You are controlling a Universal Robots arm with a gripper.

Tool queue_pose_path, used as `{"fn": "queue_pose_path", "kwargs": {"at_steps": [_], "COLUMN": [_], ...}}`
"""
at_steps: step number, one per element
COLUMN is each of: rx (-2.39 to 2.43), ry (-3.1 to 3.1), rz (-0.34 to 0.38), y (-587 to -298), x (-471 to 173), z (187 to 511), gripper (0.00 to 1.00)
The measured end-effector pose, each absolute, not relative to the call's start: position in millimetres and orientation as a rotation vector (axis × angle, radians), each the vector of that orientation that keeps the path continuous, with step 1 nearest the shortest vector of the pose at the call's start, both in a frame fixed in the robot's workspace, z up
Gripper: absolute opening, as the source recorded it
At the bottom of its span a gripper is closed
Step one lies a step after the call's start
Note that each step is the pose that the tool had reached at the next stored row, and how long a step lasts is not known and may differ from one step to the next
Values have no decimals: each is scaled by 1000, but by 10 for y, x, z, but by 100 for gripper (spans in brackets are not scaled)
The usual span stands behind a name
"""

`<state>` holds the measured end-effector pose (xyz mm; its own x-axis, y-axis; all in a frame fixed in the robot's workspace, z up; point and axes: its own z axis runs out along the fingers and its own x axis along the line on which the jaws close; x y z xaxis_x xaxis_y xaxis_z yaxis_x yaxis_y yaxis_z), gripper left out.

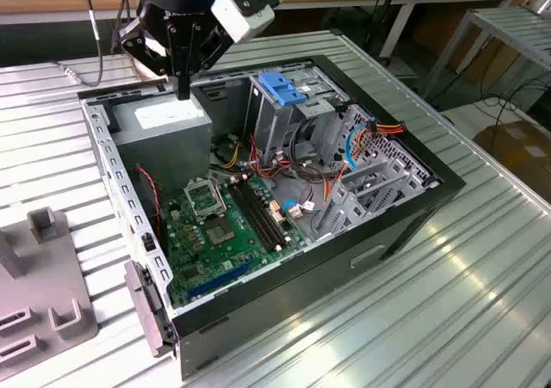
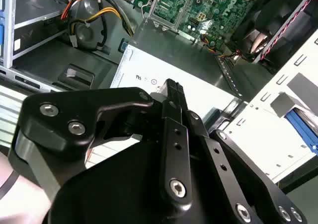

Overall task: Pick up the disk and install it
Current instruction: 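Reach for the disk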

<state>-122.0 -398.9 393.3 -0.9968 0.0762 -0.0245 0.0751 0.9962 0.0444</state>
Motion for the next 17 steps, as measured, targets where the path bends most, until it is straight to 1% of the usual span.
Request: {"fn": "queue_pose_path", "kwargs": {"at_steps": [17], "rx": [118], "ry": [3112], "rz": [68], "y": [-3989], "x": [-1375], "z": [3933], "gripper": [10]}}
